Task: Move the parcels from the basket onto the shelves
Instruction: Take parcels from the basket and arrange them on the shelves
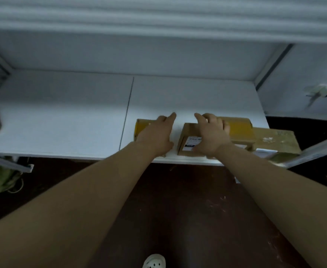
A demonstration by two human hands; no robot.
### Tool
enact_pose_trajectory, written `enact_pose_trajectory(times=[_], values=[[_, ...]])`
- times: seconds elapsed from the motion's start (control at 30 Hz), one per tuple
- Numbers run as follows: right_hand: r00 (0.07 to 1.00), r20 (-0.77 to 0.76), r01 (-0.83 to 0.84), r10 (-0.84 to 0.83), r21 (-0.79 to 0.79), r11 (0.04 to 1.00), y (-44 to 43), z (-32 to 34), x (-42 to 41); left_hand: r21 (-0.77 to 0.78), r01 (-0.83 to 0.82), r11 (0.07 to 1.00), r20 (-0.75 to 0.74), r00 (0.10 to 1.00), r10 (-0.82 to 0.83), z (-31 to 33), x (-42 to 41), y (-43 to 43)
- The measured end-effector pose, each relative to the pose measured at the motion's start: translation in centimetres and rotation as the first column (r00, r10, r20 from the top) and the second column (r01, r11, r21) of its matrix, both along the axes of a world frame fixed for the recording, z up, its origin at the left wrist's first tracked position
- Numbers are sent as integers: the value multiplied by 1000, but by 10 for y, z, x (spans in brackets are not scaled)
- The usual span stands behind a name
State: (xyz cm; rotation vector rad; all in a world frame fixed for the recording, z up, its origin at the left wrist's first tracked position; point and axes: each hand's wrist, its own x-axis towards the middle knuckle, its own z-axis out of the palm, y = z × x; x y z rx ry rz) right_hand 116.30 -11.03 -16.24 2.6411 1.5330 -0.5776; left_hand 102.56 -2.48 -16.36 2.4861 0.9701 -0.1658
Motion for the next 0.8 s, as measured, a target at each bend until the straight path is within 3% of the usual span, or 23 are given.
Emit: enact_pose_trajectory(times=[0.2, 0.37, 0.57, 0.8], values=[[972, -66, -224, 225, 26, 974, -27, 73, -102, 32, -215, 976, -59, 975, 216, 68, -105, -47], [886, -90, -451, 454, 53, 891, -28, 132, -216, 64, -442, 895, -92, 890, 446, 121, -225, -84], [738, -166, -645, 653, 110, 757, -11, 174, -371, 97, -674, 732, -168, 714, 680, 158, -385, -114], [525, -256, -814, 812, 129, 567, 19, 186, -602, 128, -870, 476, -238, 439, 866, 174, -625, -134]])
